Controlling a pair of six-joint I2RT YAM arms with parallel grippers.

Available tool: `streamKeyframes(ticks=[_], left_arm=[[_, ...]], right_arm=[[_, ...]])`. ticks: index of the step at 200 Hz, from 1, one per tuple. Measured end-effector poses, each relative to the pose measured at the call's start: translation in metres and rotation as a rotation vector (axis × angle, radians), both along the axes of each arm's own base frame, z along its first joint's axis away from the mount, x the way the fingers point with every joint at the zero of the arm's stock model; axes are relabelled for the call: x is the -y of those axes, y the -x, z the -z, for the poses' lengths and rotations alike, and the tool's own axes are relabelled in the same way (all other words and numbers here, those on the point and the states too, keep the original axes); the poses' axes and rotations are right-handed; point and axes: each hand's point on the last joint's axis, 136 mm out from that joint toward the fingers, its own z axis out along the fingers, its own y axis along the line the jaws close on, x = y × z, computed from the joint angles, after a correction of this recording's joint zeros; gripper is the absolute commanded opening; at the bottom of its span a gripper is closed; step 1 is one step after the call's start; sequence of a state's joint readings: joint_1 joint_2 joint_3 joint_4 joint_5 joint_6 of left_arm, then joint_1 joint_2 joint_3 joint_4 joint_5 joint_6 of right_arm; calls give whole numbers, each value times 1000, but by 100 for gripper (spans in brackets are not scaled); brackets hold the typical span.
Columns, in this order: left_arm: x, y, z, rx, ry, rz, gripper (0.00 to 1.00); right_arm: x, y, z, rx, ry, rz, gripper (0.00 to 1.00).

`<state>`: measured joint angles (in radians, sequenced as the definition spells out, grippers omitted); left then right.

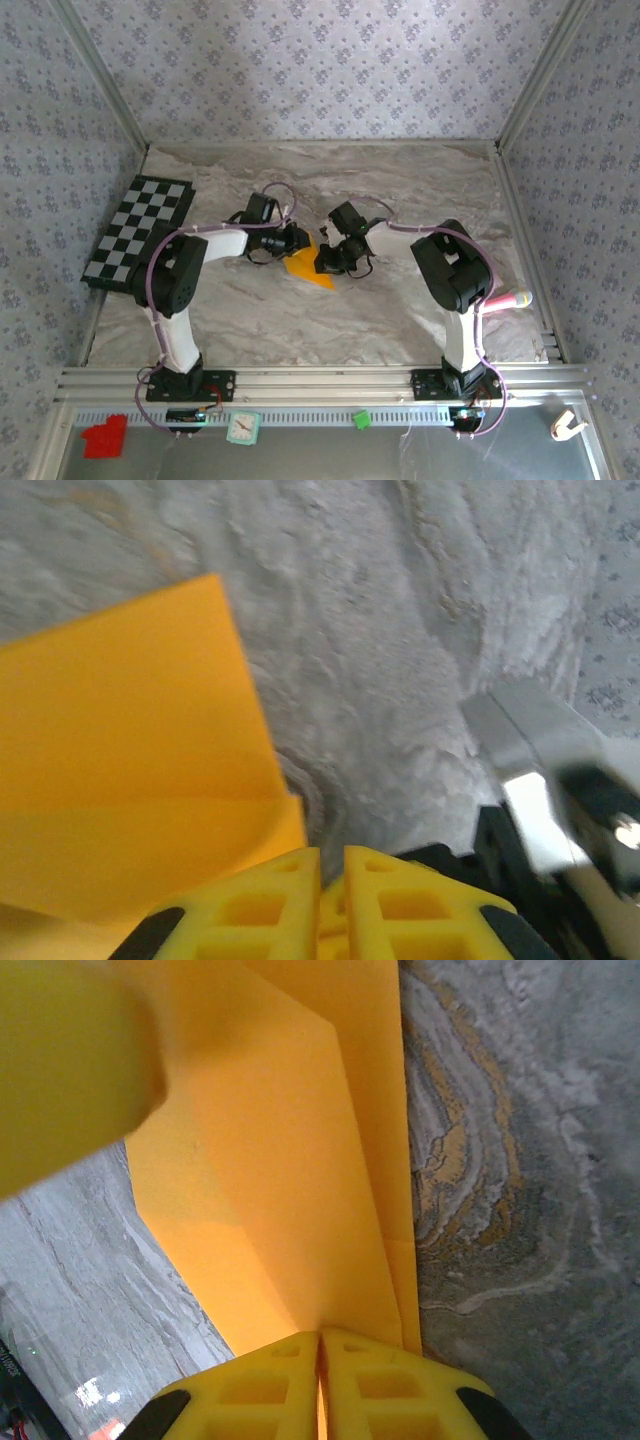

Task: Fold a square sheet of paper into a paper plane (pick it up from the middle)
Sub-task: Fourth fold the wing at the center of the table.

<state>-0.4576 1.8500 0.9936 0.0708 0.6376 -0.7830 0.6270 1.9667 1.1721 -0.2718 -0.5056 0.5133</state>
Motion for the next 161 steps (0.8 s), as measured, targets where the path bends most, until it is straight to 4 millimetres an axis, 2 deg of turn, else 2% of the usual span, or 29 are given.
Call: streamKeyframes(ticks=[20, 53, 103, 161], left_arm=[[5, 10, -1, 4, -1, 25, 11], [2, 25, 15, -41, -32, 35, 10], [-2, 27, 38, -80, -80, 30, 10], [-3, 21, 39, -93, -151, 38, 10]], right_arm=[[0, 0, 0, -3, 4, 1, 10], [0, 0, 0, -9, 9, 1, 10], [0, 0, 1, -18, 16, 1, 10], [2, 1, 3, -18, 36, -14, 10]])
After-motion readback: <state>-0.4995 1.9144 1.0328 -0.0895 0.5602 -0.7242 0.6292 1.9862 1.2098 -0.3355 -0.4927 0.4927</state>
